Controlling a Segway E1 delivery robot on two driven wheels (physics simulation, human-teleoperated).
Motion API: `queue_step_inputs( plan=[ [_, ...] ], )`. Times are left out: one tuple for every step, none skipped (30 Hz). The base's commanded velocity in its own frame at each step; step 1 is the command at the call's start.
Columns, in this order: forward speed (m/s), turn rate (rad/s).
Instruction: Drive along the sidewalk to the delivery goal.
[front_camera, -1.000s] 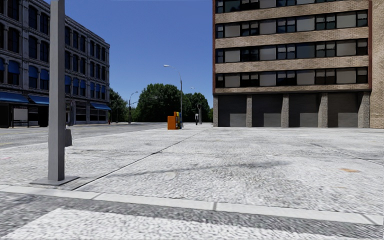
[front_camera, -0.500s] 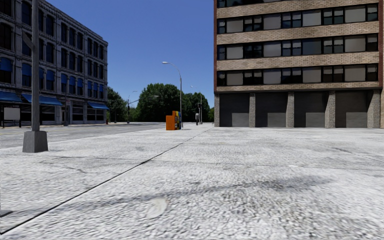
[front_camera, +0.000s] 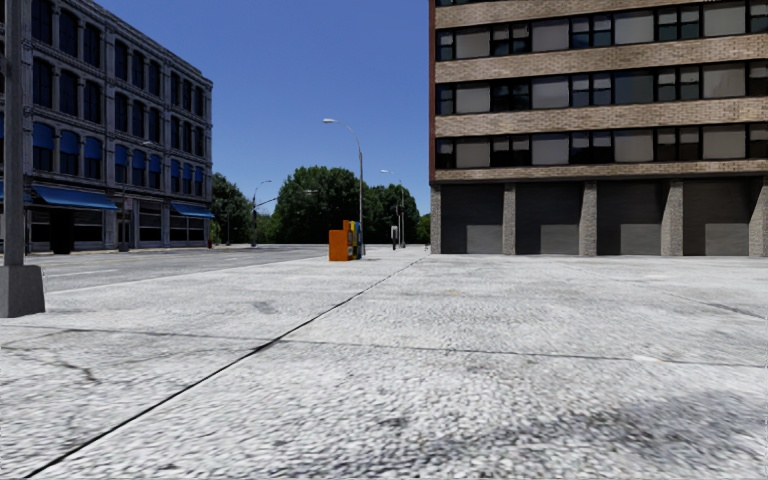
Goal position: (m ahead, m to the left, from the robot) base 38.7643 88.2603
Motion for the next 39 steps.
queue_step_inputs(
  plan=[
    [1.37,0.0],
    [1.37,0.0],
    [1.37,0.0],
    [1.37,0.0],
    [1.37,0.0],
    [1.37,0.0],
    [1.37,0.0],
    [1.37,0.0],
    [1.37,0.0],
    [1.37,0.0],
    [1.37,0.0],
    [1.37,0.0],
    [1.37,0.0],
    [1.37,-0.01],
    [1.37,-0.01],
    [1.37,-0.01],
    [1.37,-0.01],
    [1.37,-0.01],
    [1.37,-0.01],
    [1.37,-0.01],
    [1.37,-0.01],
    [1.37,-0.01],
    [1.37,-0.01],
    [1.37,-0.01],
    [1.37,-0.01],
    [1.46,-0.01],
    [2.0,-0.01],
    [2.0,0.0],
    [2.0,0.0],
    [2.0,0.0],
    [2.0,0.0],
    [2.0,0.0],
    [2.0,0.0],
    [2.0,0.0],
    [2.0,0.0],
    [2.0,0.0],
    [2.0,0.0],
    [2.0,0.0],
    [2.0,0.0]
  ],
)
